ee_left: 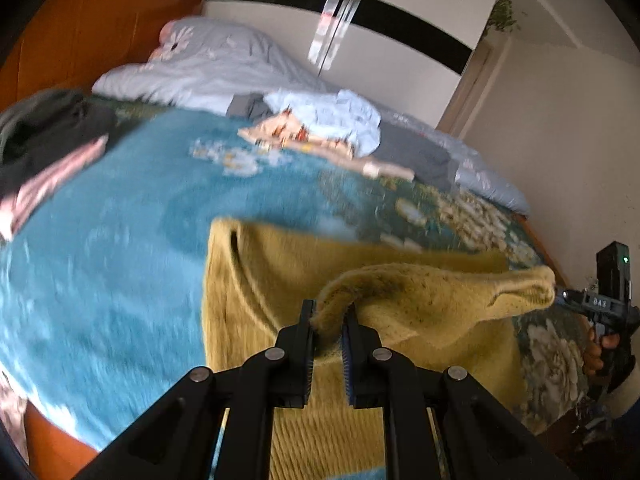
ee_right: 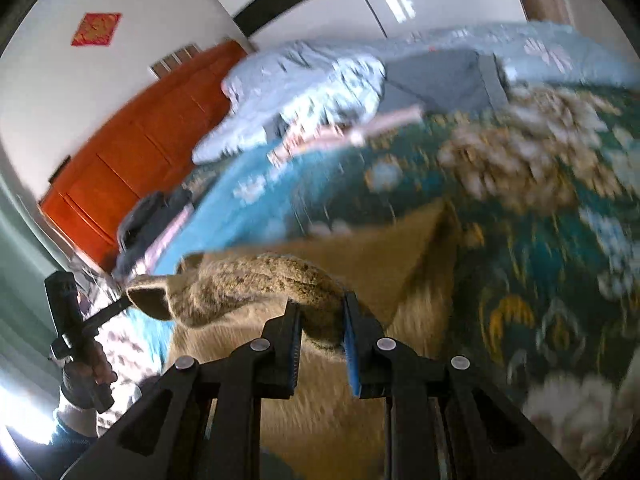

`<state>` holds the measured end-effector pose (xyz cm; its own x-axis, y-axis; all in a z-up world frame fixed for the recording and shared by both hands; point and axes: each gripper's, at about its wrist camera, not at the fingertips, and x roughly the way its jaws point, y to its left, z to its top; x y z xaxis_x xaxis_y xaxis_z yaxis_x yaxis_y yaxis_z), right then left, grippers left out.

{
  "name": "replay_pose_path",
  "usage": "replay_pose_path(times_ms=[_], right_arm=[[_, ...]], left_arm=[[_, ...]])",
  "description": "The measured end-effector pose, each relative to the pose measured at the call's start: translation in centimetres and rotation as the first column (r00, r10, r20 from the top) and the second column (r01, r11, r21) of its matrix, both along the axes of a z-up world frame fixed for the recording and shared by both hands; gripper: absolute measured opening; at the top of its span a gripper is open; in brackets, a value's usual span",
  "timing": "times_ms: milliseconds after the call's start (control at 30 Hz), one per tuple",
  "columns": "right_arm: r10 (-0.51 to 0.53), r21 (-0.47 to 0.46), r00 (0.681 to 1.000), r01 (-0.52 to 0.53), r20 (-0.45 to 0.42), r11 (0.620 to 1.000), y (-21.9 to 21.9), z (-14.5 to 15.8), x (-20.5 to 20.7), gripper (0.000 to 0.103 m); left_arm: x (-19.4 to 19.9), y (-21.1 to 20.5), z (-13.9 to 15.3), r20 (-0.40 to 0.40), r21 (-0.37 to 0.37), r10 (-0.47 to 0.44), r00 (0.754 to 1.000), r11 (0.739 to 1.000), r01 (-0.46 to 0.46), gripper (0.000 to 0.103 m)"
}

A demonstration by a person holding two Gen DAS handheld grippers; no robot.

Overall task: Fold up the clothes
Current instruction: 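Fold the sweater hem toward the collar with both grippers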

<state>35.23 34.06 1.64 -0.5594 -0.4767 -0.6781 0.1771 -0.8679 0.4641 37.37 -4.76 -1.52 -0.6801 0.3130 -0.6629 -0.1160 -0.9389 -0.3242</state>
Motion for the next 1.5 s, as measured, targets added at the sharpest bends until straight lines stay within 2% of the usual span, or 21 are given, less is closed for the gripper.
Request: replay_pose_path(times_ms=[133, 267, 333, 367, 467, 567, 667, 733, 833, 967, 1133, 1333, 1433, 1500], right_arm=[[0.003, 0.037, 0.996, -0.007, 0.085, 0.999, 0.0, -2.9, 1.5, 0.021], [0.018, 0.057, 0.991, -0.026, 0.134, 0.998, 0.2, -4.1, 2.5, 0.025], [0.036, 0.035, 0.992, -0.041, 0.120, 0.999, 0.6, -3.6, 2.9, 0.030], [0.043, 0.018, 0.993, -0.046, 0.110, 0.999, 0.8, -3.3, 3.0, 0.036], [0.048, -0.056, 0.996, -0.044, 0.074, 0.997, 2.0, -2.3, 3.2, 0.053], [0.003, -0.100, 0.998, 0.003, 0.056, 0.995, 3.0, -1.9, 2.6, 0.056], [-0.080, -0.105, 0.994, 0.088, 0.077, 0.991, 4.0, -2.6, 1.0, 0.057], [-0.126, -0.124, 0.987, 0.138, 0.099, 0.983, 4.6, -3.6, -0.4, 0.057], [-0.195, -0.187, 0.968, 0.223, 0.159, 0.957, 5.7, -5.9, -3.0, 0.057], [-0.223, -0.287, 0.946, 0.287, 0.235, 0.914, 6.7, -8.5, -5.8, 0.057], [-0.211, -0.294, 0.945, 0.282, 0.249, 0.913, 6.5, -9.6, -8.0, 0.057], [-0.223, -0.352, 0.945, 0.299, 0.239, 0.887, 6.8, -10.1, -9.3, 0.057], [-0.212, -0.354, 0.949, 0.287, 0.234, 0.890, 6.4, -10.1, -9.9, 0.057], [-0.199, -0.350, 0.951, 0.274, 0.235, 0.896, 6.0, -10.1, -10.5, 0.057]], left_arm=[[1.2, 0.1, -2.4, 0.072, 0.031, 0.018, 0.997, 0.999, -0.020, 0.017], [2.1, -0.3, -3.0, 0.109, 0.068, 0.025, 0.994, 0.997, -0.032, 0.032], [2.3, -0.9, -2.8, 0.115, 0.098, 0.027, 0.993, 0.994, -0.039, 0.057], [2.3, -1.4, -2.5, 0.112, 0.123, 0.033, 0.993, 0.991, -0.047, 0.060], [1.9, -2.9, -1.7, 0.100, 0.181, 0.063, 0.993, 0.980, -0.080, 0.061], [0.1, -4.0, -1.4, 0.122, 0.174, 0.115, 0.986, 0.975, -0.135, 0.063], [-2.5, -5.0, -2.4, 0.171, 0.187, 0.157, 0.973, 0.964, -0.189, 0.065], [-4.7, -6.0, -3.9, 0.233, 0.229, 0.183, 0.955, 0.944, -0.237, 0.065], [-7.6, -7.2, -6.8, 0.355, 0.296, 0.202, 0.913, 0.902, -0.315, 0.066], [-9.5, -7.6, -8.2, 0.392, 0.248, 0.252, 0.885, 0.897, -0.365, 0.066], [-11.1, -7.5, -9.3, 0.413, 0.267, 0.227, 0.882, 0.896, -0.356, 0.068], [-11.9, -8.0, -9.6, 0.421, 0.322, 0.248, 0.873, 0.858, -0.399, 0.070], [-12.2, -7.5, -9.5, 0.408, 0.317, 0.251, 0.878, 0.863, -0.394, 0.070], [-12.5, -7.0, -9.2, 0.400, 0.289, 0.243, 0.884, 0.882, -0.373, 0.069]])
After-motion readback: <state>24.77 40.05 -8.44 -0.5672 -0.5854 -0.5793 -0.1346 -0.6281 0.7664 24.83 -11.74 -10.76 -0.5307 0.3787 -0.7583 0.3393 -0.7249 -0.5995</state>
